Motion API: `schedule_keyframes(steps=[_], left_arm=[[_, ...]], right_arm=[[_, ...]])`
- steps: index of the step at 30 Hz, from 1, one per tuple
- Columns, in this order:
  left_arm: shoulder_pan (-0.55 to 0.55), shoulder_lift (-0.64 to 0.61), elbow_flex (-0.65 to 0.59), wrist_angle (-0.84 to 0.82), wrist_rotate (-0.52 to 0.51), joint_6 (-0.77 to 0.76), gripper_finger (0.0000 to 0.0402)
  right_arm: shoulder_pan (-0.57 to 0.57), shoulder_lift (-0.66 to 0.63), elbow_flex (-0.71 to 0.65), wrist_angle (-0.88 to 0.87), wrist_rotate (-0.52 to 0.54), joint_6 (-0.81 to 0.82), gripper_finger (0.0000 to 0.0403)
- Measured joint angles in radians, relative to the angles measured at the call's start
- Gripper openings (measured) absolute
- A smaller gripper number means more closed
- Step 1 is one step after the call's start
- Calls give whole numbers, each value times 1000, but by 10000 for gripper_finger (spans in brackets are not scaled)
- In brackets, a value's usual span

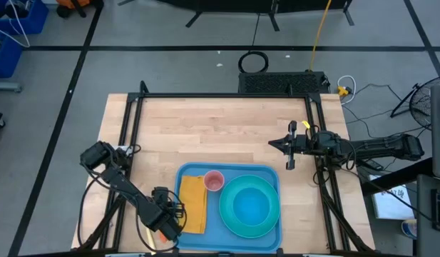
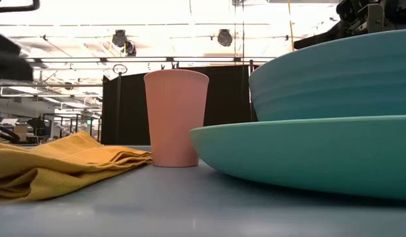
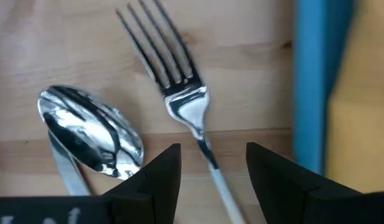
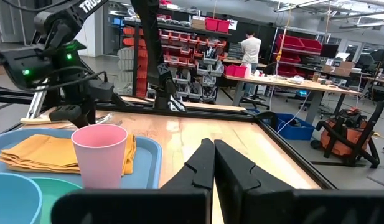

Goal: Set up tray
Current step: Put the orange fork on the yellow napkin

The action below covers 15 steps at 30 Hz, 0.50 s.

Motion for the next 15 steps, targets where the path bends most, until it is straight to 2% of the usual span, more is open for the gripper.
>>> schedule_keyframes(steps=[11, 15], left_arm=[[-1, 49, 5, 38, 17, 5, 185], [0, 50, 3, 40, 15, 15, 158]], right_arm=[[0, 0, 0, -1, 0, 2, 0], [0, 0, 0, -1, 0, 2, 0]])
